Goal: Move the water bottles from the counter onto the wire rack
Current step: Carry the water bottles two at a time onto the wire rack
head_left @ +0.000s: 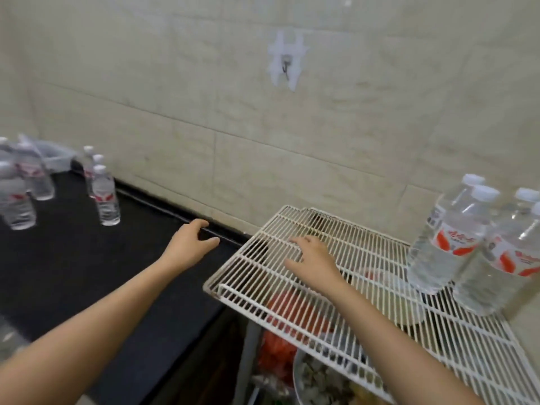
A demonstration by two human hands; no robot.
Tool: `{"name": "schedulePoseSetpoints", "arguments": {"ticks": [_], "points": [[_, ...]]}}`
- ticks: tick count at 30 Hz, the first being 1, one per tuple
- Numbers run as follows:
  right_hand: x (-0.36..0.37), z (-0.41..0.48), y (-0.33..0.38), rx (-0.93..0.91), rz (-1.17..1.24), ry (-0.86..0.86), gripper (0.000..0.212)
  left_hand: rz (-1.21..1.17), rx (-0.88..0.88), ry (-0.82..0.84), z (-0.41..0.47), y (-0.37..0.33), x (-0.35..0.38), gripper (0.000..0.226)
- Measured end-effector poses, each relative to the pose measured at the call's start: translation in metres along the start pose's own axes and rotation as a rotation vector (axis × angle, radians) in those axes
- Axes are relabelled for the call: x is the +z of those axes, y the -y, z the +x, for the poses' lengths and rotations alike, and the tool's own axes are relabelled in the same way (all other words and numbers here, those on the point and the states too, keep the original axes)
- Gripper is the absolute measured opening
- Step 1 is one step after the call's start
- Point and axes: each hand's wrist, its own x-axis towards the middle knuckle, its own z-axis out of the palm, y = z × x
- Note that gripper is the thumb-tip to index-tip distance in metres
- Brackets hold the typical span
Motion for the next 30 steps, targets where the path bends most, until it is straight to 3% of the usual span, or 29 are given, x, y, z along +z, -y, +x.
{"name": "schedulePoseSetpoints", "arguments": {"ticks": [5,10,20,25,30], "points": [[0.028,0.001,0.080,-0.081,0.019,-0.084,0.046,-0.031,-0.046,-0.061,-0.021,0.056,-0.069,0.050],[0.083,-0.012,0.199,-0.143,0.336,-0.170,0.029,-0.062,-0.181,-0.178,-0.067,0.142,-0.179,0.046],[0.237,-0.060,0.420,-0.426,0.341,0.258,0.032,-0.095,-0.533,-0.557,-0.219,0.304,-0.370,0.039],[0.279,-0.084,0.480,-0.544,0.329,0.391,0.031,-0.075,-0.668,-0.721,-0.279,0.342,-0.406,0.039],[0.307,-0.088,0.506,-0.610,0.333,0.492,0.030,-0.111,-0.762,-0.770,-0.307,0.359,-0.405,0.036]]}}
